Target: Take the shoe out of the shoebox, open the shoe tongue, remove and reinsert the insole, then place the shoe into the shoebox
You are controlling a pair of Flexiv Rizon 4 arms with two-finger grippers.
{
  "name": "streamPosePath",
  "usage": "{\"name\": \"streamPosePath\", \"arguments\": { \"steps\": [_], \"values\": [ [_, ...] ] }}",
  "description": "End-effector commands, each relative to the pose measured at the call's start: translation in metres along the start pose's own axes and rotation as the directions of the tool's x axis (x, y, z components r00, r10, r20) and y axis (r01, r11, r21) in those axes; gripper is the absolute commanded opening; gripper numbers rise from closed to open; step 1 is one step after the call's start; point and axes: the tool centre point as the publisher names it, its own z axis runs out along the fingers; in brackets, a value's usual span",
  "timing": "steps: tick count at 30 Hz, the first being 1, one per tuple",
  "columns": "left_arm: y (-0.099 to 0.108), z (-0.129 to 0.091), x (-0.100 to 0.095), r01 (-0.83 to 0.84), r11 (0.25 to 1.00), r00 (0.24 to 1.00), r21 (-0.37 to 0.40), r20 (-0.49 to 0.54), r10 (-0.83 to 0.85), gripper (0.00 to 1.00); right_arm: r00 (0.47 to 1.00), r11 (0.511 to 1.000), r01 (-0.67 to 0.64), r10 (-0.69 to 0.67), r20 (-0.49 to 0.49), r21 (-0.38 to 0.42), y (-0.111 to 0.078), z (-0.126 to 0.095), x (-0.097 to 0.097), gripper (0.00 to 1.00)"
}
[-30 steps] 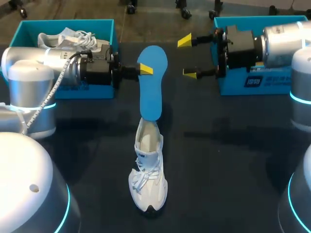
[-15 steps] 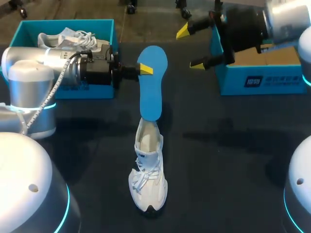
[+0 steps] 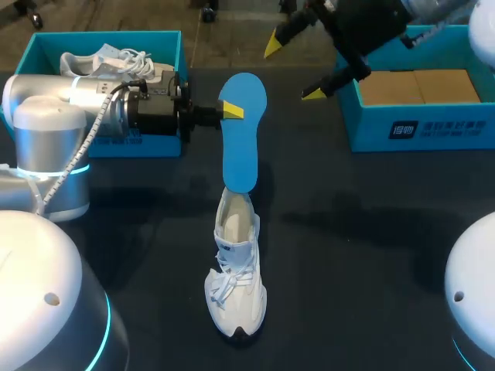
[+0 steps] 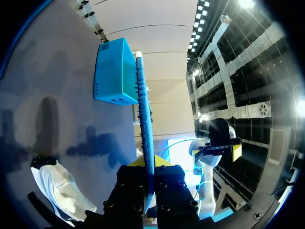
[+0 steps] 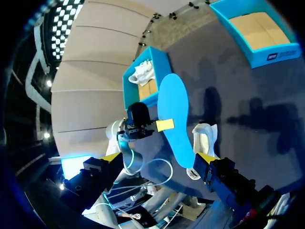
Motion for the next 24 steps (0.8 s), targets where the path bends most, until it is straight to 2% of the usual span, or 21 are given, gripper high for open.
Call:
{"name": "streamPosePath", "arguments": {
  "steps": [1, 8, 24],
  "values": [
    [0.000, 0.000, 0.000, 0.000, 1.000, 1.000, 0.000, 0.001, 0.000, 0.00, 0.964, 1.000, 0.004, -0.006, 0.267, 0.011, 0.005, 0.002, 0.010, 1.00],
    [0.000, 0.000, 0.000, 0.000, 1.000, 1.000, 0.000, 0.001, 0.000, 0.00, 0.919, 0.999, -0.013, 0.000, 0.394, 0.030, 0.010, 0.012, 0.025, 1.00],
    [0.000, 0.000, 0.000, 0.000, 1.000, 1.000, 0.000, 0.001, 0.000, 0.00, 0.838, 0.999, -0.027, 0.008, 0.545, 0.025, 0.015, 0.023, 0.042, 1.00]
  ]
}}
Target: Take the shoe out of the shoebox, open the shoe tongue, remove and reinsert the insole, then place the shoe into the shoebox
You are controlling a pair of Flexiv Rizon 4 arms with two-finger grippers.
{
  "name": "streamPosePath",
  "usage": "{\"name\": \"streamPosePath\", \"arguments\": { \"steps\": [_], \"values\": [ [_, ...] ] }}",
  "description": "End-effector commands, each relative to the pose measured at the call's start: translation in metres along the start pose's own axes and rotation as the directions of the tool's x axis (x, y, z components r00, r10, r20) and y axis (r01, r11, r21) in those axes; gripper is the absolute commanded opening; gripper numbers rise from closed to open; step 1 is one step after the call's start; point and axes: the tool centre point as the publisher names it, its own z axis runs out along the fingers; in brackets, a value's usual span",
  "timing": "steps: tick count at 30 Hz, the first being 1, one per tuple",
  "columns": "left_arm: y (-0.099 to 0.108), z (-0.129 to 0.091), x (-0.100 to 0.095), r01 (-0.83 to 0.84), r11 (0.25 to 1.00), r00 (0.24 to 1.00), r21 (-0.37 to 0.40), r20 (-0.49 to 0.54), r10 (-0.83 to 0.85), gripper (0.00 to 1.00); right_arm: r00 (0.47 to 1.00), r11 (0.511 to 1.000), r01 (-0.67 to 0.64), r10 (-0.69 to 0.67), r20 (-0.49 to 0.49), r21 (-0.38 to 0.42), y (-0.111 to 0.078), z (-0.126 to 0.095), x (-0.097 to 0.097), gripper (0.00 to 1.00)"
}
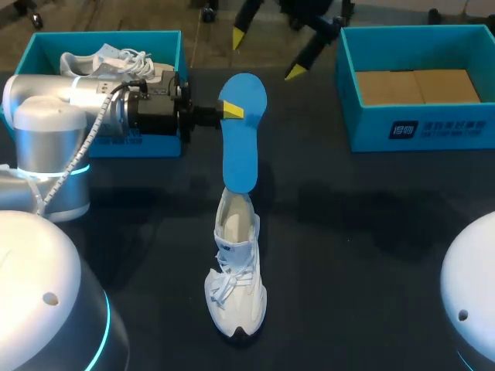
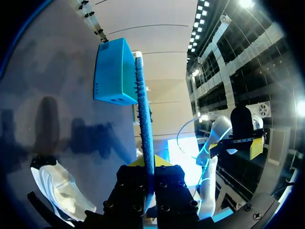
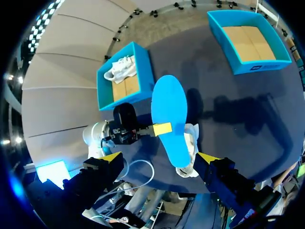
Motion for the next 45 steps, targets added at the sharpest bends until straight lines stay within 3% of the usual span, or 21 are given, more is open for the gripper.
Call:
{"name": "streamPosePath", "arguments": {
  "steps": [1, 11, 21, 27, 33, 45],
  "values": [
    [0.001, 0.000, 0.000, 0.000, 1.000, 1.000, 0.000, 0.002, 0.000, 0.00, 0.968, 1.000, -0.003, 0.002, 0.250, 0.005, 0.002, 0.000, 0.009, 1.00],
    [0.001, 0.000, 0.000, 0.000, 1.000, 1.000, 0.000, 0.002, 0.000, 0.00, 0.932, 0.999, -0.025, 0.032, 0.361, -0.023, 0.000, 0.003, 0.016, 1.00],
    [0.001, 0.000, 0.000, 0.000, 1.000, 1.000, 0.000, 0.002, 0.000, 0.00, 0.926, 0.999, -0.002, 0.022, 0.377, -0.053, -0.005, 0.009, 0.020, 1.00],
    [0.001, 0.000, 0.000, 0.000, 1.000, 1.000, 0.000, 0.002, 0.000, 0.00, 0.942, 0.998, -0.010, 0.031, 0.333, -0.064, -0.007, 0.011, 0.017, 1.00],
    [0.001, 0.000, 0.000, 0.000, 1.000, 1.000, 0.000, 0.002, 0.000, 0.00, 0.988, 0.998, 0.022, -0.013, 0.156, -0.055, -0.007, 0.009, 0.007, 1.00],
    [0.001, 0.000, 0.000, 0.000, 1.000, 1.000, 0.000, 0.002, 0.000, 0.00, 1.000, 0.999, -0.019, 0.018, -0.022, -0.044, 0.000, -0.001, -0.016, 1.00]
  ]
}}
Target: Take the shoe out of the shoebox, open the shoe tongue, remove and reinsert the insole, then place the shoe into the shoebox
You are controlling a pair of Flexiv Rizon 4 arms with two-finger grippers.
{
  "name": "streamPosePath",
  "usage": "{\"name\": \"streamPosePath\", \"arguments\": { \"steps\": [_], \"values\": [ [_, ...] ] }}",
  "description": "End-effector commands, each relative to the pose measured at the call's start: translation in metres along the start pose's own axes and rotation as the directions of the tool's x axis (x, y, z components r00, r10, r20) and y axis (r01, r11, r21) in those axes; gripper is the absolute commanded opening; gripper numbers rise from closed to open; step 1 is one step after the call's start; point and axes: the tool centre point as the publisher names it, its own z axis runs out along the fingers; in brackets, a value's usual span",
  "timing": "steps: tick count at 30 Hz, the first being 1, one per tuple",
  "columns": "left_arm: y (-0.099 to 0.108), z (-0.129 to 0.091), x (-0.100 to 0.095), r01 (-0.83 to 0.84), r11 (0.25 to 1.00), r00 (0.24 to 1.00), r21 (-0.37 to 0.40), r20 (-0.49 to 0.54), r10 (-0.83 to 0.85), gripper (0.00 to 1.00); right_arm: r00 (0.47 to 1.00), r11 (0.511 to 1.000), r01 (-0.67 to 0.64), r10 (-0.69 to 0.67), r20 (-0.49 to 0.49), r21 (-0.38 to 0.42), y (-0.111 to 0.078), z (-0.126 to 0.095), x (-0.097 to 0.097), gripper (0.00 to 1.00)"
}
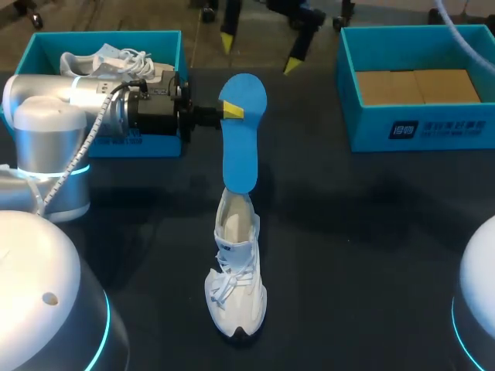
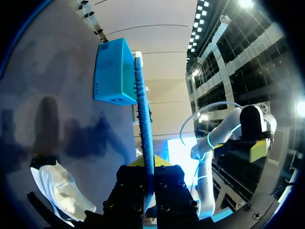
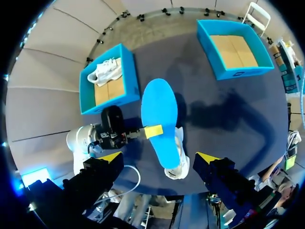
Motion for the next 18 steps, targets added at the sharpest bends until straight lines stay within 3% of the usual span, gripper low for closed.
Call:
{"name": "streamPosePath", "arguments": {
  "steps": [1, 18],
  "values": [
    [0.001, 0.000, 0.000, 0.000, 1.000, 1.000, 0.000, 0.002, 0.000, 0.00, 0.977, 1.000, -0.011, 0.013, -0.214, 0.010, 0.002, 0.001, -0.018, 1.00],
    [0.001, 0.000, 0.000, 0.000, 1.000, 1.000, 0.000, 0.002, 0.000, 0.00, 0.896, 0.998, -0.013, 0.039, -0.443, 0.062, 0.007, 0.008, -0.043, 1.00]
  ]
}}
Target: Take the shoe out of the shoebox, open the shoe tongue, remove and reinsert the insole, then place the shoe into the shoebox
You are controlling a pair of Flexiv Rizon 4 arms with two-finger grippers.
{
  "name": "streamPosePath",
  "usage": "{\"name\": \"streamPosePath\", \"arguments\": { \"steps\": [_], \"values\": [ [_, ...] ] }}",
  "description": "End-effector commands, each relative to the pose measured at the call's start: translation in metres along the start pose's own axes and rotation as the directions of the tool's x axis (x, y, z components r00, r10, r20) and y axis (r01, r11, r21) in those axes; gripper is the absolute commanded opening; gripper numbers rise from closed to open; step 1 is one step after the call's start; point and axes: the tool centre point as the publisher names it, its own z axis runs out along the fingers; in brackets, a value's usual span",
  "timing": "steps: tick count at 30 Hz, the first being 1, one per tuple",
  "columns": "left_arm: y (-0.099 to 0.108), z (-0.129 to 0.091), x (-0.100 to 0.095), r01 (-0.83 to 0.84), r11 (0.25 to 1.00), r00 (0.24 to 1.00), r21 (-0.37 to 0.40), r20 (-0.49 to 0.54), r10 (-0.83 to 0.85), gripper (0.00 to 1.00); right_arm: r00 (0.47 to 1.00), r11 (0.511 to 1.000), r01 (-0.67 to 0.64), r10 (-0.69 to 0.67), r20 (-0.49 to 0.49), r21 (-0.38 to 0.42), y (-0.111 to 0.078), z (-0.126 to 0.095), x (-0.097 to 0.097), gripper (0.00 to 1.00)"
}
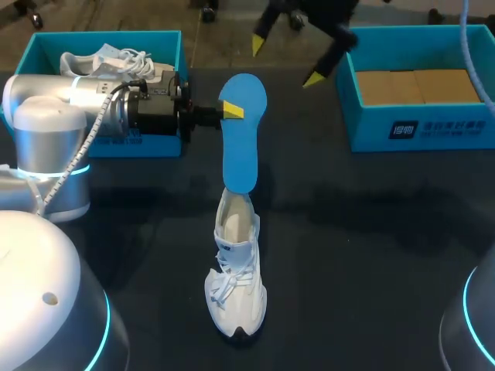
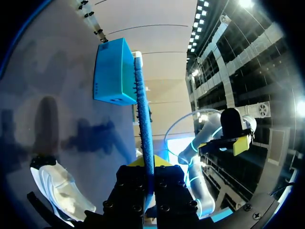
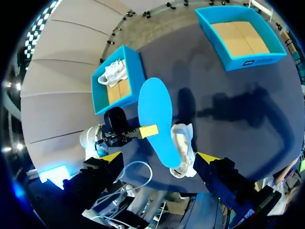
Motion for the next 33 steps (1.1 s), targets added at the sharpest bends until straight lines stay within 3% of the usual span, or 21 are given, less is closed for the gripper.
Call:
{"name": "streamPosePath", "arguments": {
  "steps": [1, 11, 16, 25, 33],
  "values": [
    [0.001, 0.000, 0.000, 0.000, 1.000, 1.000, 0.000, 0.002, 0.000, 0.00, 0.966, 1.000, 0.006, -0.003, -0.258, 0.011, 0.001, 0.003, -0.012, 1.00],
    [0.001, 0.000, 0.000, 0.000, 1.000, 1.000, 0.000, 0.002, 0.000, 0.00, 0.909, 0.997, 0.059, -0.036, -0.416, 0.043, 0.003, 0.004, -0.027, 1.00],
    [0.001, 0.000, 0.000, 0.000, 1.000, 1.000, 0.000, 0.002, 0.000, 0.00, 0.893, 0.997, 0.048, -0.020, -0.449, 0.052, 0.001, 0.005, -0.035, 1.00],
    [0.001, 0.000, 0.000, 0.000, 1.000, 1.000, 0.000, 0.002, 0.000, 0.00, 0.799, 0.996, 0.068, -0.019, -0.601, 0.059, -0.004, 0.017, -0.057, 1.00],
    [0.001, 0.000, 0.000, 0.000, 1.000, 1.000, 0.000, 0.002, 0.000, 0.00, 0.741, 0.996, 0.070, -0.018, -0.671, 0.050, -0.006, 0.022, -0.069, 1.00]
  ]
}}
